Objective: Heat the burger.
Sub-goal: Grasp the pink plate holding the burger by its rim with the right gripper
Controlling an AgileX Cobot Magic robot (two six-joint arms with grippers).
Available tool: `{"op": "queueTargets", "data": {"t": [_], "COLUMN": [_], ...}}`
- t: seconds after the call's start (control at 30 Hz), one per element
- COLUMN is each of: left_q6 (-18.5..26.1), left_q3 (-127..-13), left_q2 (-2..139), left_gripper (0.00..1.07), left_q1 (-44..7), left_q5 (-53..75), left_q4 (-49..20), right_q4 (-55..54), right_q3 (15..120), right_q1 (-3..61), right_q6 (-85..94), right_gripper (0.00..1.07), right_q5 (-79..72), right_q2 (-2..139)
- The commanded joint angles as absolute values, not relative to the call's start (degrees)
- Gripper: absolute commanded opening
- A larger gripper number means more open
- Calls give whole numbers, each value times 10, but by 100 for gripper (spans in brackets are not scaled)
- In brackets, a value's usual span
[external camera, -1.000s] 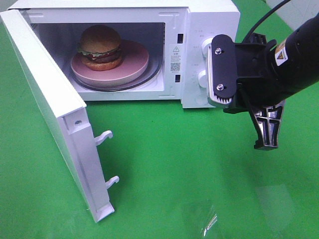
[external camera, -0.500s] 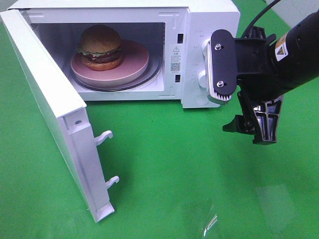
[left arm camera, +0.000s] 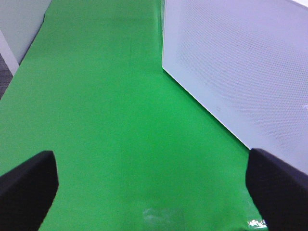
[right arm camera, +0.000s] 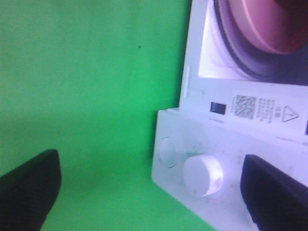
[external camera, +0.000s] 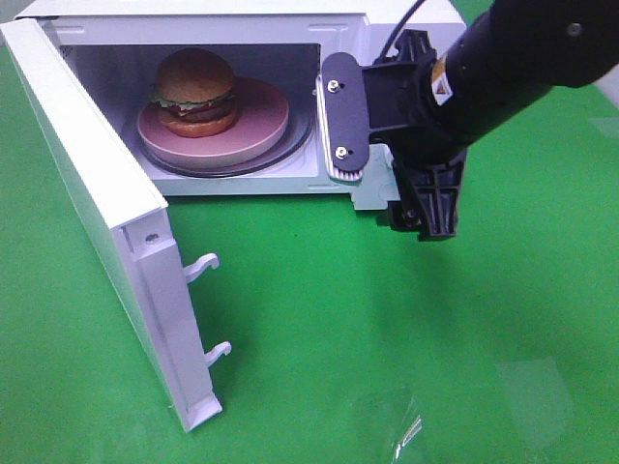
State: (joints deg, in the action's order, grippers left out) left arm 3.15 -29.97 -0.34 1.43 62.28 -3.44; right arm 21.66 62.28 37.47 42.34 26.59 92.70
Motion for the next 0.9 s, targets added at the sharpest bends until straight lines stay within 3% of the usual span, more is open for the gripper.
{"op": "queueTargets", "data": {"t": [0.03, 0.9], "left_q6": [33, 33], "left_q3": [-297, -297], "left_q2": [-5, -5], "left_gripper": [98, 98], "left_q1": [15, 15], "left_q5": [614, 614], "left_q4": [-36, -36], "right_q4": [241, 257], "right_q3": [651, 875], "right_q1": [382, 402], "right_q6": [407, 406], "right_gripper": [96, 91], "right_q5": [252, 178], "right_q2": [953, 1188]}}
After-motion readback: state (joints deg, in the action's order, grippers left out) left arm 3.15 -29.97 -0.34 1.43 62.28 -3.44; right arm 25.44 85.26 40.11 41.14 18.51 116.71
